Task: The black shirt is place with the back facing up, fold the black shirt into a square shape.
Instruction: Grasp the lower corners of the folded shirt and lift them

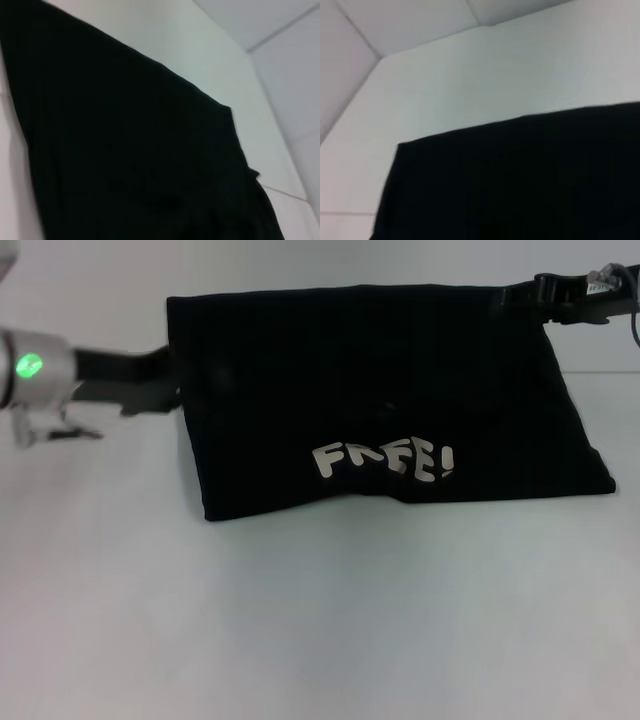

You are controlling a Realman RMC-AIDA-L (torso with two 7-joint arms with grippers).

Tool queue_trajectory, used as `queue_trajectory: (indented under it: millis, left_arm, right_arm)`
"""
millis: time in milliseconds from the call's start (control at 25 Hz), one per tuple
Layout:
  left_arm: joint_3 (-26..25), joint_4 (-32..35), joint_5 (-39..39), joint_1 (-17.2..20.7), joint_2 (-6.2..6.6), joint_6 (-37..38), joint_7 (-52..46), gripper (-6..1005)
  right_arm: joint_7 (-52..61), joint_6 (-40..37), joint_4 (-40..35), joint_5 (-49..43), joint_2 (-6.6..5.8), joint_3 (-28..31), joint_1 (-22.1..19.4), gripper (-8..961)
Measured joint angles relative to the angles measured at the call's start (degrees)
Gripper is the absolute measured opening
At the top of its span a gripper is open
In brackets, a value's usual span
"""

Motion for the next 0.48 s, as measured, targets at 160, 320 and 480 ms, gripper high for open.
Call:
queue_trajectory:
  millis: [160,320,480]
  left_arm:
    - [-3.30,-0.22,0.35,4.34,-0.14,3.96,4.84,615]
    - [-3.43,-0.64,1.06,7.14,-1.48,3.13,7.44,628]
    - [-3.21,-3.34,1.01,7.90,-2.96,-1.53,9.30,640]
  right_arm:
    - [1.17,-4.46,-1.35,-0.43,-0.19,0.53,0.05,640]
    - [2.26,-6.61,-1.72,-3.10,-0.26,1.32,0.53,675]
    - [2.37,-7.04,-1.73,-3.77,-0.28,1.68,0.53,676]
